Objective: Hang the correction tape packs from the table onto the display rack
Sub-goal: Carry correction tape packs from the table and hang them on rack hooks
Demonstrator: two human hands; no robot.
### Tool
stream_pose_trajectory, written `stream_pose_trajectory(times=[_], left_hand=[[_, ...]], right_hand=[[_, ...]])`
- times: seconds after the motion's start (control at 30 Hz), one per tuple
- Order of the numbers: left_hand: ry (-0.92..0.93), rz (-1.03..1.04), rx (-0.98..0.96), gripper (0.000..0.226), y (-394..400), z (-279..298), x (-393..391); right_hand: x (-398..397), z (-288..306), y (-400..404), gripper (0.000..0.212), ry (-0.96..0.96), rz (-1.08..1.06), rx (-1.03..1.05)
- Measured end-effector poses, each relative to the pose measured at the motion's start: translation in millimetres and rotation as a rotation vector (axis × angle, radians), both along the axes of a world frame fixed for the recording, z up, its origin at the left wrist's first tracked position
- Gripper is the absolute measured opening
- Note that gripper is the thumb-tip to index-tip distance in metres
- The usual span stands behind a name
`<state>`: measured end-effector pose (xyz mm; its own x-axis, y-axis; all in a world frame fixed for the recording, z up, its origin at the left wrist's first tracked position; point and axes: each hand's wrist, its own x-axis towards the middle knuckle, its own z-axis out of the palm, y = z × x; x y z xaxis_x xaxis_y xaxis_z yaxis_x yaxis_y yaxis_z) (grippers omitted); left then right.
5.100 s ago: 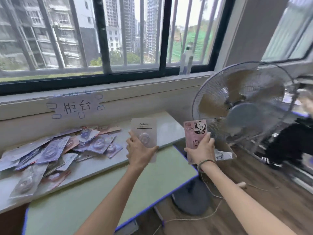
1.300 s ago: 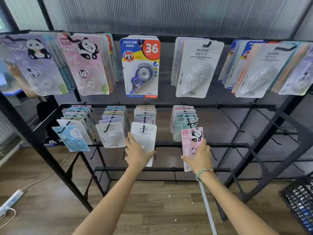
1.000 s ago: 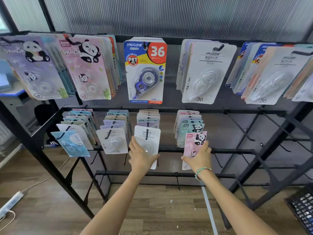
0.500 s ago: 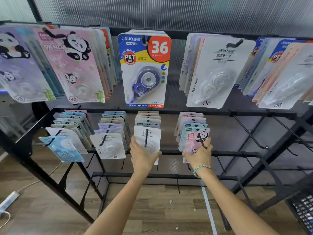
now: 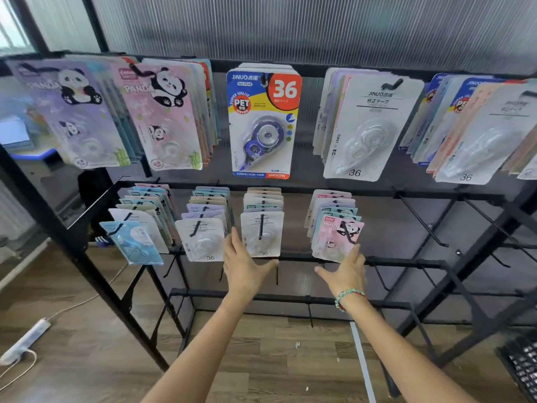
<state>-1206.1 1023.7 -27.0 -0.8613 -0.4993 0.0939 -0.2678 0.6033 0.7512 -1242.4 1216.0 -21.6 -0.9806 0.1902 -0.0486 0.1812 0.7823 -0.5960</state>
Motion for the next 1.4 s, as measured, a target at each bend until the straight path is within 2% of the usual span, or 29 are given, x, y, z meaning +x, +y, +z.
stream_pose_trajectory(times=[0.23,0.37,0.57,1.03,1.4], left_hand=[[0.019,0.005,-0.17,0.105,-11,15,70],[-0.031,0.066,-0.249,0.089,-37,16,125],[-0.077,0.263,-0.293,0.082,-106,25,224],[-0.139,0.829,-0.323,0.074,-304,48,522],[-0.221,1.259,-0.259,0.079,-386,39,749]], right_hand=[[47,8,-21,0.081,0.071,0.274,0.141],[78,12,-54,0.074,0.084,0.482,0.128],[130,29,-143,0.066,0.178,0.752,0.078],[356,58,-429,0.066,0.325,1.337,0.055],[557,48,-600,0.066,0.318,1.73,0.033]])
